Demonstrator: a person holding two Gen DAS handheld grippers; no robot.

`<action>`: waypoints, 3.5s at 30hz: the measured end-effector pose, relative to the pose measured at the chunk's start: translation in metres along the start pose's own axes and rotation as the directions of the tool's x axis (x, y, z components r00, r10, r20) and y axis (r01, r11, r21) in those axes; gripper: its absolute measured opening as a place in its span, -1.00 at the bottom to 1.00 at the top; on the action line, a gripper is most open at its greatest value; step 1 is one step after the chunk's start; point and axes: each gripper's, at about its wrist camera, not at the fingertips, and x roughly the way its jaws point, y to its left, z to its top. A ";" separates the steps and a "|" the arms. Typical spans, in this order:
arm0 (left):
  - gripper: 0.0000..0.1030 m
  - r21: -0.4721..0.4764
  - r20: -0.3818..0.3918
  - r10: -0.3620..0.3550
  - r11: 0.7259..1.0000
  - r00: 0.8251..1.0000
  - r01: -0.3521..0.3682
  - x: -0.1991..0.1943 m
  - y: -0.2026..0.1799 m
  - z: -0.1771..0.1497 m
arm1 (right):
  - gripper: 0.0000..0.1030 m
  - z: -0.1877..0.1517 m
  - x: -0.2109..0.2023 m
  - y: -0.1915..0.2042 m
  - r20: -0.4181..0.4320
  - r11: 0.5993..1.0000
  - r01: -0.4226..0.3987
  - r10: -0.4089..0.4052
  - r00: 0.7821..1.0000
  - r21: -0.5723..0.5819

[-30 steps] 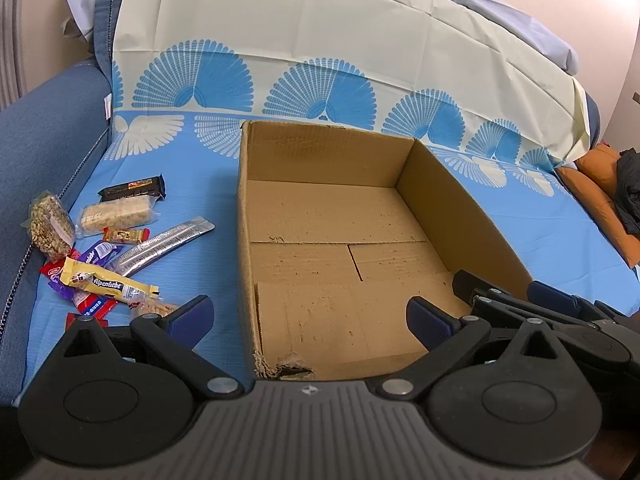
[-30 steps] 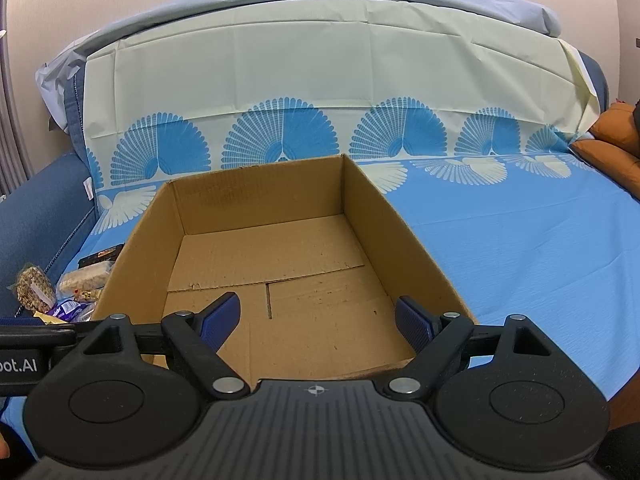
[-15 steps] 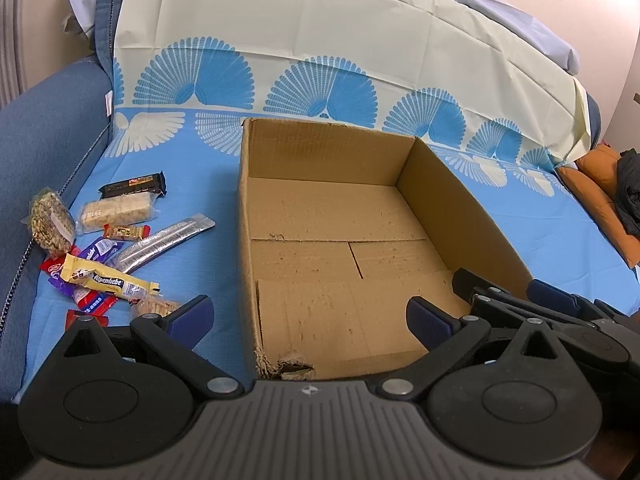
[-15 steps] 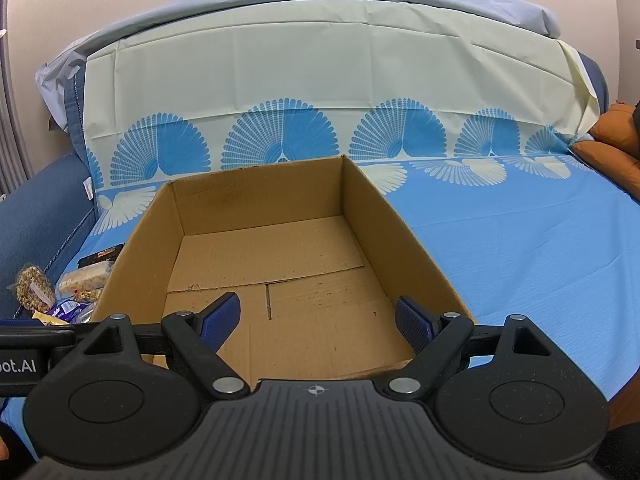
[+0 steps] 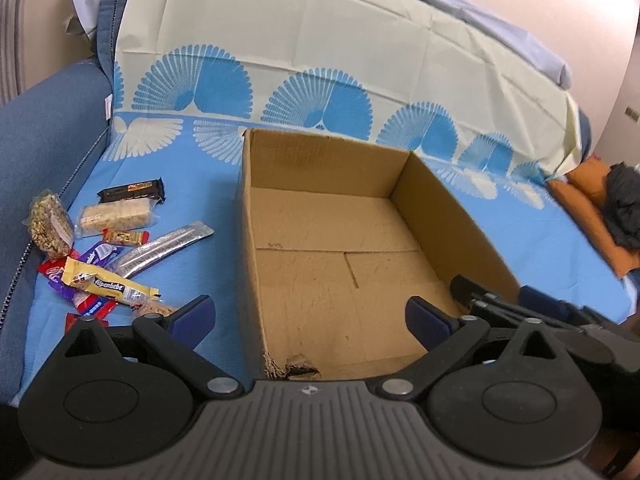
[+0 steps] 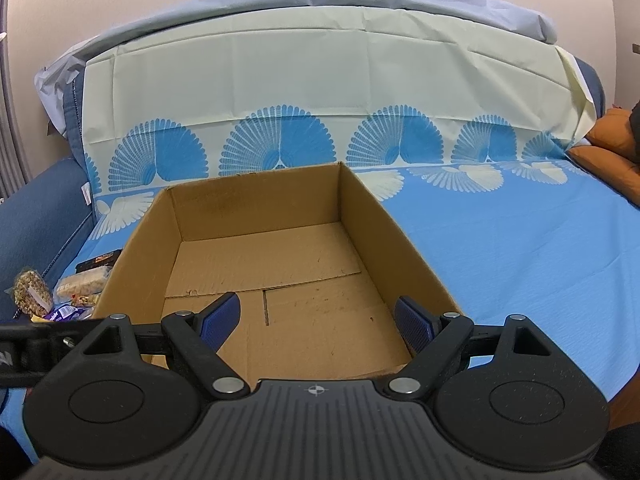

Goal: Organize snacks
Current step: 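Grasp the red wafer pack with the left gripper while the right gripper reaches toward the snacks, then grasp the bag of cookies with the right gripper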

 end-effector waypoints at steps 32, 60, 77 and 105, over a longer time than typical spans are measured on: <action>0.03 -0.023 -0.201 0.127 0.991 0.971 -0.134 0.043 0.215 -0.030 | 0.49 0.001 -0.029 0.106 0.060 0.938 -0.301 0.315 0.947 -0.171; -0.10 -0.067 -0.263 0.182 0.976 0.947 -0.206 0.030 0.238 -0.035 | 0.52 -0.034 0.049 0.258 -0.195 0.830 -0.365 0.311 0.930 -0.422; -0.09 -0.060 -0.296 0.162 0.980 0.941 -0.188 0.038 0.241 -0.036 | 0.29 -0.082 0.100 0.268 -0.359 0.842 -0.284 0.117 0.926 -0.458; -0.01 -0.056 -0.344 0.151 0.982 0.927 -0.180 0.050 0.240 -0.036 | 0.11 -0.086 0.085 0.249 -0.433 0.838 -0.407 0.235 0.870 -0.362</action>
